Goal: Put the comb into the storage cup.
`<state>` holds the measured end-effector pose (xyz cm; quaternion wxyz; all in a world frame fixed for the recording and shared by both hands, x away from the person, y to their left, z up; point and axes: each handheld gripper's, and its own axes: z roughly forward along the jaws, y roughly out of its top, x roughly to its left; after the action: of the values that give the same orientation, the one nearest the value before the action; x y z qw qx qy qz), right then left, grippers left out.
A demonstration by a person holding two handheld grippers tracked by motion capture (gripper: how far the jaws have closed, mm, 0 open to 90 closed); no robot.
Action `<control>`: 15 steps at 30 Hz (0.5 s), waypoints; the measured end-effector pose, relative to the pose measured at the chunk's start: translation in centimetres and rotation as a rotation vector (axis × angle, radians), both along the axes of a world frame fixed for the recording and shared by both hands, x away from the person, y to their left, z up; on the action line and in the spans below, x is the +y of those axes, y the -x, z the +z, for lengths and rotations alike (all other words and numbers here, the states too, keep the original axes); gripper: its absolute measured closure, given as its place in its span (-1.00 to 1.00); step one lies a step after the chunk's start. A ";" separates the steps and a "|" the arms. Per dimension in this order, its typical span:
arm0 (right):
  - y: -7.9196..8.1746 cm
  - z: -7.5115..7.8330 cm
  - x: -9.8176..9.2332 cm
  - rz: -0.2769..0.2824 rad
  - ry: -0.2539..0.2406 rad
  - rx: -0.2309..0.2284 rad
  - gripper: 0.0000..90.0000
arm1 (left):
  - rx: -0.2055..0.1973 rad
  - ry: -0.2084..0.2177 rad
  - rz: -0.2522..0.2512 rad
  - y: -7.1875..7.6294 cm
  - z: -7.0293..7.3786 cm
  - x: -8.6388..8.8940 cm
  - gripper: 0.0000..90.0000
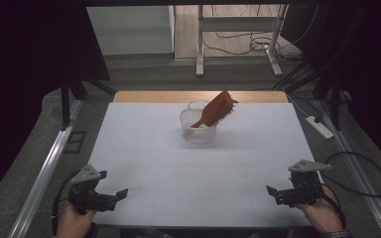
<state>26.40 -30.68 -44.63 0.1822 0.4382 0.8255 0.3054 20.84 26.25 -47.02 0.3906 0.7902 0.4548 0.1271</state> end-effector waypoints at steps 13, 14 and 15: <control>0.8 -0.4 -0.5 -0.025 0.040 0.018 -1.00 | 0.000 0.000 0.002 0.0 0.0 0.0 -1.00; 0.8 -0.3 -0.5 -0.027 0.039 0.019 -1.00 | 0.001 -0.001 0.002 0.0 0.0 0.0 -1.00; 0.8 -0.3 -0.6 -0.028 0.039 0.020 -1.00 | 0.000 0.000 0.002 0.0 0.0 0.0 -1.00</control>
<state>25.56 -31.25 -44.94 0.1869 0.4490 0.8269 0.2822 20.81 26.24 -47.04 0.3903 0.7897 0.4558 0.1274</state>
